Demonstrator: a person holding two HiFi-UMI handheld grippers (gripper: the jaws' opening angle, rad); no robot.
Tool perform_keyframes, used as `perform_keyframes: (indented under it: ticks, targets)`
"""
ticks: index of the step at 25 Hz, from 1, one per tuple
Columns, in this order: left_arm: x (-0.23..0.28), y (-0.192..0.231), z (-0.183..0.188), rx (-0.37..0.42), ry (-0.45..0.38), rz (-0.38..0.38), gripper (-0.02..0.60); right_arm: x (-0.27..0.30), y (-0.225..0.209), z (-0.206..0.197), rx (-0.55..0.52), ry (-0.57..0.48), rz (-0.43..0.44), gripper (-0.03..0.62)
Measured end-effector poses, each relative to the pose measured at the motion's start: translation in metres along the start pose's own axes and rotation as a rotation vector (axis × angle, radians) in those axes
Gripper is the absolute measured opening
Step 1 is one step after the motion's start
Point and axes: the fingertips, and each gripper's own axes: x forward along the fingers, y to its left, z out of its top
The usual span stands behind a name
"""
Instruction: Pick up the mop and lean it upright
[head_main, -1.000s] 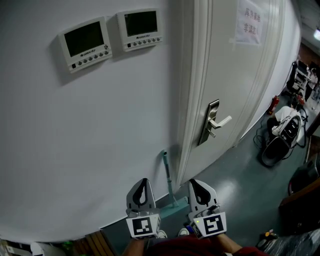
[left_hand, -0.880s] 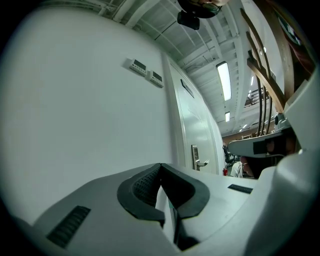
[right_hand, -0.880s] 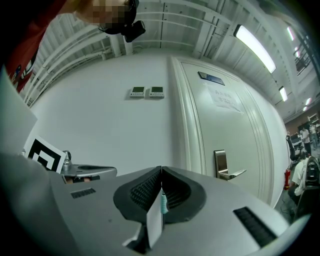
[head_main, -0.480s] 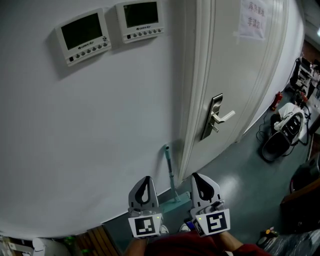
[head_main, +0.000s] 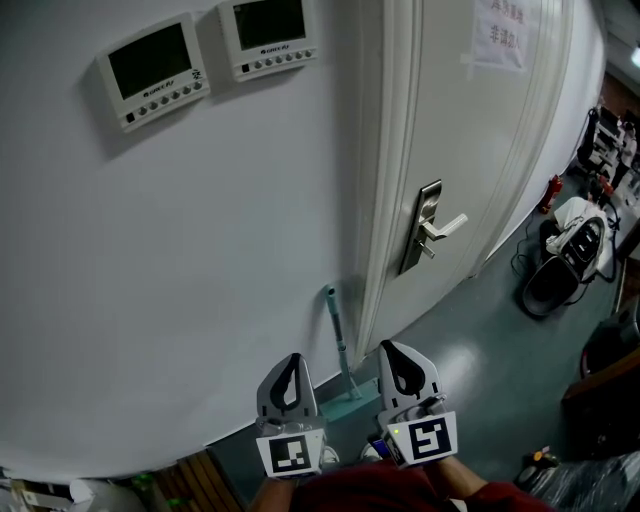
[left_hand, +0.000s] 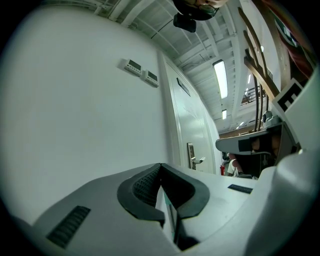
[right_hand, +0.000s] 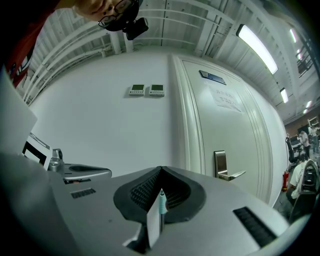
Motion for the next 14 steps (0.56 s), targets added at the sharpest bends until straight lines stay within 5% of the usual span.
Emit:
perform_keyframes:
  ticks: [14]
  targets:
    - [-0.001, 0.0045, 0.0041, 0.013, -0.007, -0.001, 0.014, 0.0054, -0.0008, 0.0009, -0.019, -0.018, 0.006, 0.017]
